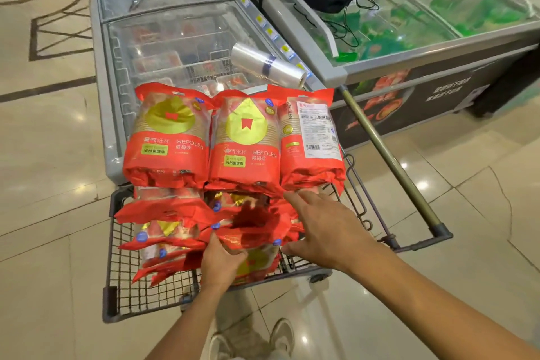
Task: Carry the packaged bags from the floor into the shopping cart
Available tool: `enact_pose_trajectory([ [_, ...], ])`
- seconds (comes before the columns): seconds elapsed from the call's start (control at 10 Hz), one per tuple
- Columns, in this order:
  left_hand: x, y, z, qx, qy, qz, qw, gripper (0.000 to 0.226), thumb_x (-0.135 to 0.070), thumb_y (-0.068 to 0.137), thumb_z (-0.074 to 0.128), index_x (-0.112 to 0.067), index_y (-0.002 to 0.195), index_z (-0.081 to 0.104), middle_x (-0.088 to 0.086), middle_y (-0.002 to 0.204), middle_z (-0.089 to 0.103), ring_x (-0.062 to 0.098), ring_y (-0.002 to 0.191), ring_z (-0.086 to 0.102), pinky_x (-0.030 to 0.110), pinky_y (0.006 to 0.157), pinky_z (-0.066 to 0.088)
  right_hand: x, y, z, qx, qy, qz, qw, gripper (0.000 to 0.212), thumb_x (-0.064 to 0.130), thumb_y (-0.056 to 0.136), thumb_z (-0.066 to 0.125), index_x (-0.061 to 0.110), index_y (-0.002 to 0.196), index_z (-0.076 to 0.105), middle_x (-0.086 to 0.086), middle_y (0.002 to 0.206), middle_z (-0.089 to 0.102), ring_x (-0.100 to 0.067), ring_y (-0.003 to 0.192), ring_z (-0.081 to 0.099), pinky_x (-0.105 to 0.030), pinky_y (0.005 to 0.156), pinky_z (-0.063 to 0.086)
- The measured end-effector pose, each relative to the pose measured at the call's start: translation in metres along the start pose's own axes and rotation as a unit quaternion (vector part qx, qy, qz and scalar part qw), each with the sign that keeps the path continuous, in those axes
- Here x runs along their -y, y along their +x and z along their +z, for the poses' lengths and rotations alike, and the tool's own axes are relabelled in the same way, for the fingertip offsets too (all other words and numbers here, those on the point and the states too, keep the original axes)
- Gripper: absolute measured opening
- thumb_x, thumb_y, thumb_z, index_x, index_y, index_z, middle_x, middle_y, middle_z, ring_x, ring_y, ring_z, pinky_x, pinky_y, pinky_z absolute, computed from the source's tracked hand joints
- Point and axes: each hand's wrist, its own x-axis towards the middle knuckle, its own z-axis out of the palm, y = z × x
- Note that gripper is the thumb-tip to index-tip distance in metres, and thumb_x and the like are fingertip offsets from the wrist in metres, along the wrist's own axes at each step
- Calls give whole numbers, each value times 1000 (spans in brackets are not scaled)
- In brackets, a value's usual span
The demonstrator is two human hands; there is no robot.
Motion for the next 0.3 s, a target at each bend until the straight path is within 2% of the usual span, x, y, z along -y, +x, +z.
enact_pose_trajectory([
  [0.1,-7,-5,-17,-8,41,67,997,68,-41,70,89,-33,124,49,-16,114,63,12,104,63,39,85,55,1,5,-6,1,21,-11,1000,100,66,78,71,30,157,23,0,151,45,-26,139,42,-46,112,41],
  [0.2,-25,-13,-39,-43,142,150,977,64,-39,81,83,-22,135,52,-11,126,57,16,121,56,38,96,50,5,9,-17,-19,11,-11,1000,95,66,76,71,29,153,29,-1,144,49,-28,133,47,-47,107,44],
  [0.3,-50,-17,-59,-78,216,267,936,54,-41,86,75,-19,133,58,-2,123,63,23,117,59,39,92,52,10,13,-32,-26,-4,-11,1000,93,66,77,70,27,151,31,-3,141,50,-29,130,48,-43,101,47],
])
